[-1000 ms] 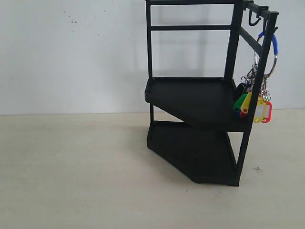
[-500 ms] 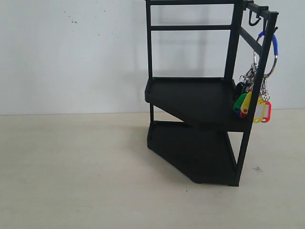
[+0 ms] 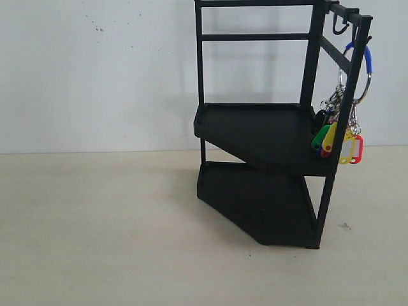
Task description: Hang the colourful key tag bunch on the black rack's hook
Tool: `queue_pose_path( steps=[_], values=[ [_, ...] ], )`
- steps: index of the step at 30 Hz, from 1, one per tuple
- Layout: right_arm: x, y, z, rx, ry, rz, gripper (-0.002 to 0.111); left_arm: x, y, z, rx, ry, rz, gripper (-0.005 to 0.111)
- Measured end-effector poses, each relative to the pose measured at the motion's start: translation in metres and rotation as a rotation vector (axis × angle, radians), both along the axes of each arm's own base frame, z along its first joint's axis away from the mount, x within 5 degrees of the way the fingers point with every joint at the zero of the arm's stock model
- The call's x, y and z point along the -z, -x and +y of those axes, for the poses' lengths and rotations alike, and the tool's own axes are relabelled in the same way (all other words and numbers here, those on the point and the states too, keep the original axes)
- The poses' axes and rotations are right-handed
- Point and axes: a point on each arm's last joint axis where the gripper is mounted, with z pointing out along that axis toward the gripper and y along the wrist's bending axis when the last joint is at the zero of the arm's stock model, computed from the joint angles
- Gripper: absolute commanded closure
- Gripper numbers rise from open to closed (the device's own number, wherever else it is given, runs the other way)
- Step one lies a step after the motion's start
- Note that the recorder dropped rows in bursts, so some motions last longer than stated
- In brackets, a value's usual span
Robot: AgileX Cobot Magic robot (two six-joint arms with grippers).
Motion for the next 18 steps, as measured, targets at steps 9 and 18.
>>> queue_pose_path(
  steps=[9, 18],
  values=[
    [0.065, -0.01, -0.007, 0.082, 0.069, 0.336, 0.056, 0.0, 0.0, 0.0, 0.0, 0.0, 0.0, 0.102],
    [0.125, -0.014, 0.014, -0.155, 0.153, 0.066, 0.056, 0.0, 0.0, 0.0, 0.0, 0.0, 0.0, 0.102]
  ],
)
